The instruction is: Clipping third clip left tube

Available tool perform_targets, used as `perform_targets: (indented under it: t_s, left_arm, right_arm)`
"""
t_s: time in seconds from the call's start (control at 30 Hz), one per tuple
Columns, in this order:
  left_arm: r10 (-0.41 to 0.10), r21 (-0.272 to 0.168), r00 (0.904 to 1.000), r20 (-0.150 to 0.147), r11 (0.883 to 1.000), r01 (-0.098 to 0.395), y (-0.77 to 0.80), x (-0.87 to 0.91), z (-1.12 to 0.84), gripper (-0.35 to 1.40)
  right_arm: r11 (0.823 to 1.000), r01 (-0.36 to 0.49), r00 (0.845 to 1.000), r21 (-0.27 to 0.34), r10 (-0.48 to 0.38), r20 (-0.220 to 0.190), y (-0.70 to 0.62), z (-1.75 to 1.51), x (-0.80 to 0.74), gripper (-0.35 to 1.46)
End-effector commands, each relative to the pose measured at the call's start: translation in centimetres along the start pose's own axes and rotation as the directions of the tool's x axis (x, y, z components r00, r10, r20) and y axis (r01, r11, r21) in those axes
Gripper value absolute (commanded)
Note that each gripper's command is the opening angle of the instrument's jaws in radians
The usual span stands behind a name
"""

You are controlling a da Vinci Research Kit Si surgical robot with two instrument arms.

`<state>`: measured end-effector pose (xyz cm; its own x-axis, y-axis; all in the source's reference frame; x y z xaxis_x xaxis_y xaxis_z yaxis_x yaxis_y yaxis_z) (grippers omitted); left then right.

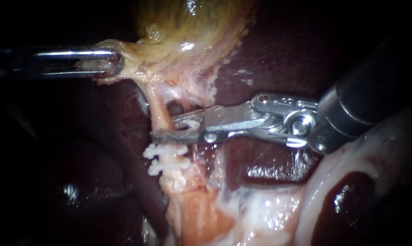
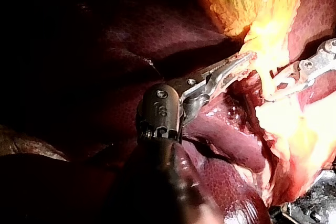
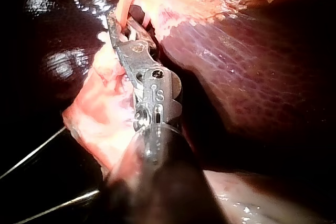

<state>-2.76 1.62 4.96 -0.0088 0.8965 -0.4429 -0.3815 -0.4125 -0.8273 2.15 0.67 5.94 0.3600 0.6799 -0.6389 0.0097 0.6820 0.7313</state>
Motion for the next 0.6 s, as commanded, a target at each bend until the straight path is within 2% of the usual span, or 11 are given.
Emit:
perform_targets:
  t_s: [0.03,0.17,0.3,0.5,0.6]
  left_arm:
    - [0.000,0.000,1.0000,0.000,1.000,0.000,0.00,0.00,0.00,-0.35]
    - [0.000,0.000,1.0000,0.000,1.000,0.000,0.00,0.00,0.00,-0.35]
    - [0.000,0.000,1.0000,0.000,1.000,0.000,0.00,0.00,0.00,-0.35]
    - [0.000,-0.001,1.0000,0.000,1.000,0.000,0.00,0.00,-0.01,-0.35]
    - [0.000,-0.001,1.0000,0.000,1.000,0.000,0.00,0.00,-0.01,-0.35]
  right_arm:
    - [1.000,0.000,1.000,0.000,0.000,0.000,0.00,0.00,0.00,-0.08]
    - [1.000,0.000,1.000,0.000,0.000,0.000,0.00,0.00,0.00,0.16]
    - [1.000,0.004,0.999,0.001,-0.004,-0.040,0.02,0.01,0.04,0.44]
    - [1.000,0.006,0.997,0.009,-0.005,-0.071,-0.02,0.03,0.05,0.49]
    - [1.000,0.006,0.997,0.013,-0.005,-0.074,-0.02,0.05,0.05,0.49]
